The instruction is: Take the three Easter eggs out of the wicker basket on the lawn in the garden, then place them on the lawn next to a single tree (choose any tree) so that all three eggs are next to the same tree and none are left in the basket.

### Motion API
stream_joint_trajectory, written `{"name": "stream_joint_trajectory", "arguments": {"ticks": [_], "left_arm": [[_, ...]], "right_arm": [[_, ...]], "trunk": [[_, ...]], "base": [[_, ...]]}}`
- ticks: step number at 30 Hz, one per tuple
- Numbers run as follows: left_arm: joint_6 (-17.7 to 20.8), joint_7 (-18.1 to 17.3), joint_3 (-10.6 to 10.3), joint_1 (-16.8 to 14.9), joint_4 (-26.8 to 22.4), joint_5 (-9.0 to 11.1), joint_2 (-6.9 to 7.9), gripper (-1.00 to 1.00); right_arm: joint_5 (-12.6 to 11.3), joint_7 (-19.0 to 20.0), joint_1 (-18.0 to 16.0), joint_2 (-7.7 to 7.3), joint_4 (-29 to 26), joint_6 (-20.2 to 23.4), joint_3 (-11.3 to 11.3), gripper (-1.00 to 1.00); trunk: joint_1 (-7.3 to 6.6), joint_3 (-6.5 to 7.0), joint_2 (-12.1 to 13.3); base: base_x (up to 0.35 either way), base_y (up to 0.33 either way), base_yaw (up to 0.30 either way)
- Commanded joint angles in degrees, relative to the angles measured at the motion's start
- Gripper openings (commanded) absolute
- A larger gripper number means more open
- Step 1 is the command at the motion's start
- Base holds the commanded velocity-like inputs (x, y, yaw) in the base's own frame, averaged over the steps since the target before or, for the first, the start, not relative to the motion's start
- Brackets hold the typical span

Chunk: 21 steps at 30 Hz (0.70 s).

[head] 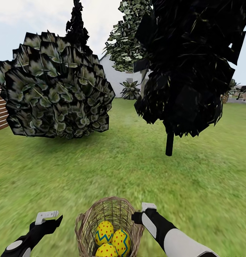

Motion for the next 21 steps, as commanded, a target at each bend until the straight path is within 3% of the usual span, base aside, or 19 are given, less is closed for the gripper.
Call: {"name": "stream_joint_trajectory", "arguments": {"ticks": [1, 5, 11, 16, 21], "left_arm": [[0.4, -0.2, 0.1, 0.0, -0.1, 0.5, -0.01, 1.00], [0.4, -0.2, 0.1, 0.0, -0.1, 0.5, -0.01, 1.00], [0.4, -0.2, 0.1, 0.0, -0.1, 0.5, -0.02, 1.00], [0.4, -0.2, 0.1, 0.0, -0.1, 0.5, -0.02, 1.00], [0.4, -0.1, 0.1, 0.0, -0.1, 0.5, -0.07, 1.00]], "right_arm": [[-0.4, -0.4, 0.0, 0.00, -0.1, 0.2, 0.3, 1.00], [-0.4, -0.4, 0.0, 0.00, -0.1, 0.3, 0.3, 1.00], [-0.4, -0.4, 0.0, 0.00, -0.1, 0.3, 0.3, 1.00], [-0.4, -0.4, 0.0, 0.00, -0.1, 0.4, 0.3, 1.00], [-0.4, -0.4, 0.0, 0.00, -0.1, 0.3, 0.2, 1.00]], "trunk": [[0.21, -0.25, -0.4], [1.09, -0.97, -2.0], [1.09, -0.97, -2.0], [2.19, -1.86, -4.1], [2.19, -1.86, -4.1]], "base": [[0.000, 0.000, 0.000], [0.000, 0.000, 0.000], [0.000, 0.000, 0.000], [0.000, 0.000, 0.000], [0.000, 0.000, 0.000]]}}
